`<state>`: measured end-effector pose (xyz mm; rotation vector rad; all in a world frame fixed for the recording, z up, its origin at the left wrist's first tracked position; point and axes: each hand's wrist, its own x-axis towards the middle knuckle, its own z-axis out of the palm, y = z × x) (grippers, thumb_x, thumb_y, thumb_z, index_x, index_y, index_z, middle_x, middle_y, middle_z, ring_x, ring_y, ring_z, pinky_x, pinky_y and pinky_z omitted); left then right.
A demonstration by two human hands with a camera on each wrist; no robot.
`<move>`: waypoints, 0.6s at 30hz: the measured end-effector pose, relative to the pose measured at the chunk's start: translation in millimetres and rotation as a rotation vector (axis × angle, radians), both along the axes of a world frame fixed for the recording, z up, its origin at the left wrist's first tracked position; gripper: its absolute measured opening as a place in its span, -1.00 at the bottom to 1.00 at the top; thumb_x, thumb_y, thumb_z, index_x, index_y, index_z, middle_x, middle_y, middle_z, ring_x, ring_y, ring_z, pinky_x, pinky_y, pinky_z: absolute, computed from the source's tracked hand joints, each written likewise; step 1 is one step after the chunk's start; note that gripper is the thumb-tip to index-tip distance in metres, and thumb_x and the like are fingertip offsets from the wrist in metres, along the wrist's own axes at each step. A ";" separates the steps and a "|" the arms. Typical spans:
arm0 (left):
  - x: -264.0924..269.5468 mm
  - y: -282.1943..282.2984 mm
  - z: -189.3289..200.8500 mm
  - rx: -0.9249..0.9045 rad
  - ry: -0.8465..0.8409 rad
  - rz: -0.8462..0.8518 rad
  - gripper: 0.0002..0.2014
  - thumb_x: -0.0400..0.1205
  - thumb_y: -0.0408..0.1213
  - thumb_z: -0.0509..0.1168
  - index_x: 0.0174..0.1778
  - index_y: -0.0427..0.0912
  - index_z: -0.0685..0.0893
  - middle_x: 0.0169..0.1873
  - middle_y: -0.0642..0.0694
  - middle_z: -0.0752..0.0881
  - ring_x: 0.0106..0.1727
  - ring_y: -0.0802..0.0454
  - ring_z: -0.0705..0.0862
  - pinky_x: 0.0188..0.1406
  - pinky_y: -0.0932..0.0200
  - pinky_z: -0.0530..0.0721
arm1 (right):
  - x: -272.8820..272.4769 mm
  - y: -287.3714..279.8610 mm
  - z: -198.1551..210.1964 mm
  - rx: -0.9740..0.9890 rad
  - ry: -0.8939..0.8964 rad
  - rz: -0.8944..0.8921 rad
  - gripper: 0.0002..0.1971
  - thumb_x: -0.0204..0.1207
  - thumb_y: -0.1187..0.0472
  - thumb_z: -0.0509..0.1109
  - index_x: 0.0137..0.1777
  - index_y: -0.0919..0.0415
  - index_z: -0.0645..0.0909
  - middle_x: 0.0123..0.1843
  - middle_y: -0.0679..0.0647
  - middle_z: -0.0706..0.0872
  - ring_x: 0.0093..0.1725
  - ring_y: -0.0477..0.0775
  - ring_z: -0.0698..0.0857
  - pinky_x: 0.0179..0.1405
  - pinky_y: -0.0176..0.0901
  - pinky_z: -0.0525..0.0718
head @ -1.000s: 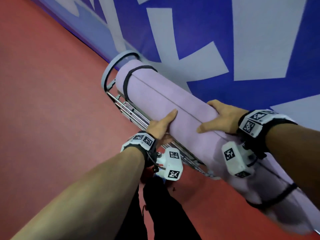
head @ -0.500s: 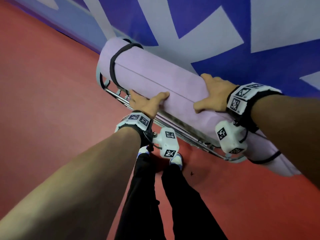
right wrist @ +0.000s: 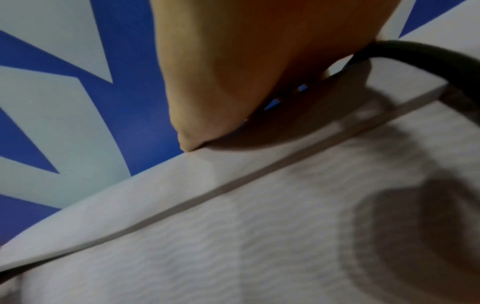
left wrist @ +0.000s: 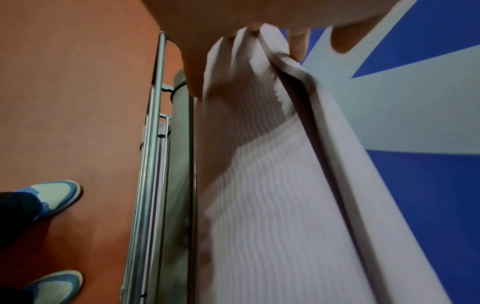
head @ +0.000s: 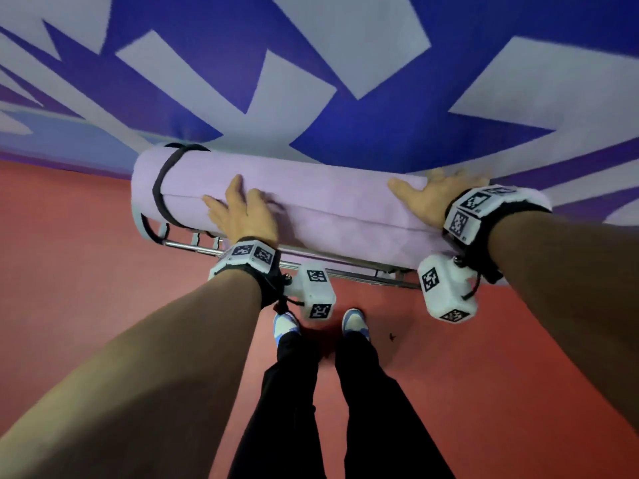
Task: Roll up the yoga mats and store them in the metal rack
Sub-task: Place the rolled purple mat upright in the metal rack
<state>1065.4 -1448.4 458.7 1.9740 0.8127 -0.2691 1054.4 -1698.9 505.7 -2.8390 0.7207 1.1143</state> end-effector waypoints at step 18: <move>16.5 2.1 6.1 0.342 0.289 -0.251 -0.11 0.59 0.36 0.16 0.74 0.08 -0.06 0.68 -0.44 -0.17 0.69 -0.41 -0.04 0.59 -0.36 0.01 | 0.2 86.1 -11.4 -0.083 0.056 0.489 0.31 0.16 -0.62 0.33 0.68 -0.10 -0.39 0.72 0.34 -0.11 0.66 0.50 0.01 0.52 0.57 0.06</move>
